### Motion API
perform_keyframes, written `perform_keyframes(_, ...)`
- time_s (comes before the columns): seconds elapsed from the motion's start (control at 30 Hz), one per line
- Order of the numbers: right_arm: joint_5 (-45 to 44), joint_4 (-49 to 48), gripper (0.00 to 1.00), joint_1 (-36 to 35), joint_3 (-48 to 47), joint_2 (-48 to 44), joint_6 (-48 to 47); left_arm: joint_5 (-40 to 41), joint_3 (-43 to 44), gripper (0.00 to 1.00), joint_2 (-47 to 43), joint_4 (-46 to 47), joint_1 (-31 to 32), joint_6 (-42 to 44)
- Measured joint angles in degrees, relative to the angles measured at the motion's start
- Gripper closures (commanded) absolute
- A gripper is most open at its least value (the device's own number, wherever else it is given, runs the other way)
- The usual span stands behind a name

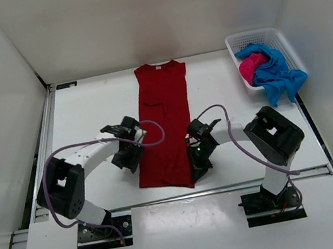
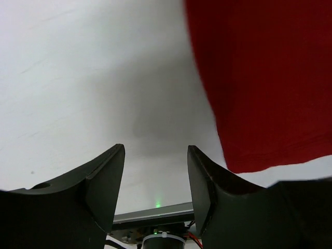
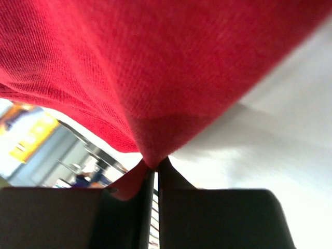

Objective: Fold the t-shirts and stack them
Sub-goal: Rotate the tshirt 90 degrees

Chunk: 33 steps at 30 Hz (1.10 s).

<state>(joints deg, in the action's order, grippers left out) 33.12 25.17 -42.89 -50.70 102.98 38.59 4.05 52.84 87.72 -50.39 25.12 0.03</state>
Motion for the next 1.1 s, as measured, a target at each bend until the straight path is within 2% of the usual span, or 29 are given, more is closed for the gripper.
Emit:
perform_keyframes(0.1, -0.8, 3.2, 0.94, 0.1, 4.5, -4.1, -3.5, -0.2, -0.3, 0.36, -0.1, -0.3, 9.4, 0.0)
perform_keyframes(0.2, -2.2, 6.2, 0.72, 1.0, 8.6, -8.2, -5.2, -0.2, -1.9, 0.36, -0.1, -0.2, 15.8, 0.0)
perform_keyframes(0.23, -2.5, 7.3, 0.63, 1.6, 9.5, -9.4, -5.6, -0.1, -2.3, 0.36, -0.1, -0.4, 16.8, 0.0)
perform_keyframes(0.33, -4.0, 10.6, 0.62, 3.0, 10.7, -11.8, -6.5, 0.0, -3.0, 0.36, -0.1, -1.0, 18.3, 0.0)
perform_keyframes(0.47, -9.9, 13.6, 0.53, 2.5, 10.8, -16.3, -7.3, 0.0, -3.0, 0.36, -0.5, -1.1, 19.1, 0.0)
perform_keyframes(0.67, -20.0, 13.4, 0.53, -3.3, 10.8, -26.6, -4.8, -1.1, -2.3, 0.37, -8.6, -2.0, 19.4, 0.0)
perform_keyframes(0.77, -21.7, 11.8, 0.53, -4.3, 11.4, -26.9, -2.9, -5.7, 3.9, 0.37, -10.6, -3.7, 21.4, 0.0)
perform_keyframes(0.93, -20.6, 6.1, 0.54, -2.1, 15.6, -26.8, 0.3, -15.6, 12.2, 0.37, -5.4, -2.2, 28.3, 0.0)
perform_keyframes(1.1, -16.4, 1.2, 0.55, -1.4, 17.9, -27.0, 3.3, -21.3, 13.5, 0.39, 4.7, 0.0, 33.3, -0.1)
